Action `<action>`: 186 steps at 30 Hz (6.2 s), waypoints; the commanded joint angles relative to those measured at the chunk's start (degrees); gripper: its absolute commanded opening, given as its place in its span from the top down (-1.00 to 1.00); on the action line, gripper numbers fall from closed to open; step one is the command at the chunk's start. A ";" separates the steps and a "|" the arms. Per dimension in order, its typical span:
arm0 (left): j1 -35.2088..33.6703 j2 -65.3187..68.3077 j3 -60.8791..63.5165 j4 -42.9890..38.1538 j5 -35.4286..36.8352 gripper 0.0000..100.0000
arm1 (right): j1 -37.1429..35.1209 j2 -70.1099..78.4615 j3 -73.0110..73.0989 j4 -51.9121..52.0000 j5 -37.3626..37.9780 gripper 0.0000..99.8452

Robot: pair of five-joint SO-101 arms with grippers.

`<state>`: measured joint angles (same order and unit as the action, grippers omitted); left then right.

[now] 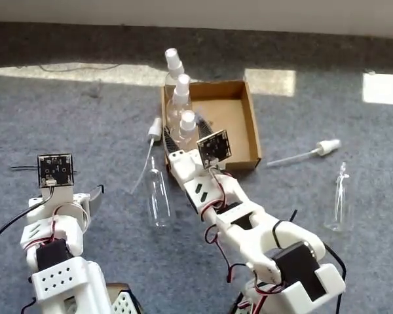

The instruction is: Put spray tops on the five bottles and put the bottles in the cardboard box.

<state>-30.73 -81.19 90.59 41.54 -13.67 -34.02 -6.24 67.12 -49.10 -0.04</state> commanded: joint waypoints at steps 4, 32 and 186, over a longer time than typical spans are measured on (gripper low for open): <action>1.10 -0.66 -0.22 -1.05 -0.53 0.31 | -0.40 -1.01 -1.71 -0.57 -0.35 0.58; 1.10 -0.66 -0.22 -1.05 -0.53 0.31 | 1.45 -33.19 -8.75 38.29 -5.89 0.58; 1.19 -0.75 1.54 -2.29 -0.62 0.31 | 5.23 -30.20 -9.01 104.48 14.68 0.94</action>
<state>-30.37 -81.19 92.44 40.40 -13.85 -27.78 -34.99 58.33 56.31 15.43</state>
